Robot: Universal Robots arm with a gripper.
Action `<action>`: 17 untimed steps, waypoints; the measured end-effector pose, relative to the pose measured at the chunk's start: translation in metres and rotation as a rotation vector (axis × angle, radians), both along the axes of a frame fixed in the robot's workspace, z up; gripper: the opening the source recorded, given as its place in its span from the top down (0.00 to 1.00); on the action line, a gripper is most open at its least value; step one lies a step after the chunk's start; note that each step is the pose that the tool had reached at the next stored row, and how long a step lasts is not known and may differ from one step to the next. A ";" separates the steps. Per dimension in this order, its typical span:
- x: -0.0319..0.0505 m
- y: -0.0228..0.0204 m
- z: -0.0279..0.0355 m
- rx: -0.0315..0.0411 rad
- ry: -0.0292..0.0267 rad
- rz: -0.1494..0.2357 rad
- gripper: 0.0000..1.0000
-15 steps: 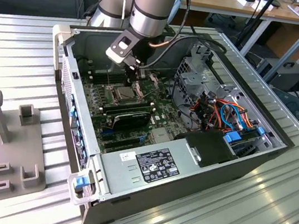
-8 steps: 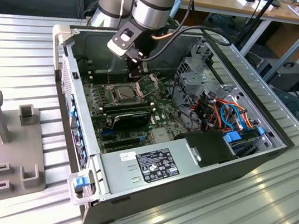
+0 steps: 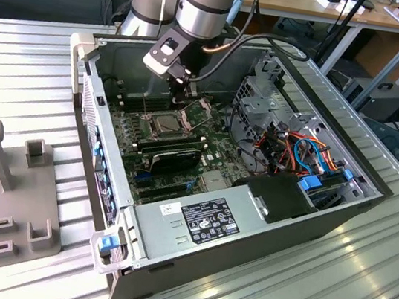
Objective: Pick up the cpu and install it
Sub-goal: 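Place the cpu into insertion slot, then close the cpu cover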
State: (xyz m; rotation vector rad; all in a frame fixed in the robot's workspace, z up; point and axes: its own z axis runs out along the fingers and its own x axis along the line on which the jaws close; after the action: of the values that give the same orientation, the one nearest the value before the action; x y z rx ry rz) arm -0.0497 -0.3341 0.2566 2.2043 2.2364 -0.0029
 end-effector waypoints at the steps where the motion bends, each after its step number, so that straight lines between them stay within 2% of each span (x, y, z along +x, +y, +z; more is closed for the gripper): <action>1: 0.0000 0.0000 0.0008 0.0000 -0.0001 0.000 0.89; 5: 0.0000 0.0000 0.0019 0.0002 -0.0006 0.000 0.89; 7: 0.0000 0.0000 0.0019 0.0001 -0.0065 0.000 0.89; 17: 0.0024 0.0000 0.0019 0.0000 -0.0064 0.000 0.89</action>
State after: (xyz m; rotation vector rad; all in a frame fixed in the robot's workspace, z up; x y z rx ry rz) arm -0.0473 -0.3341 0.2585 2.2011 2.2332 0.0042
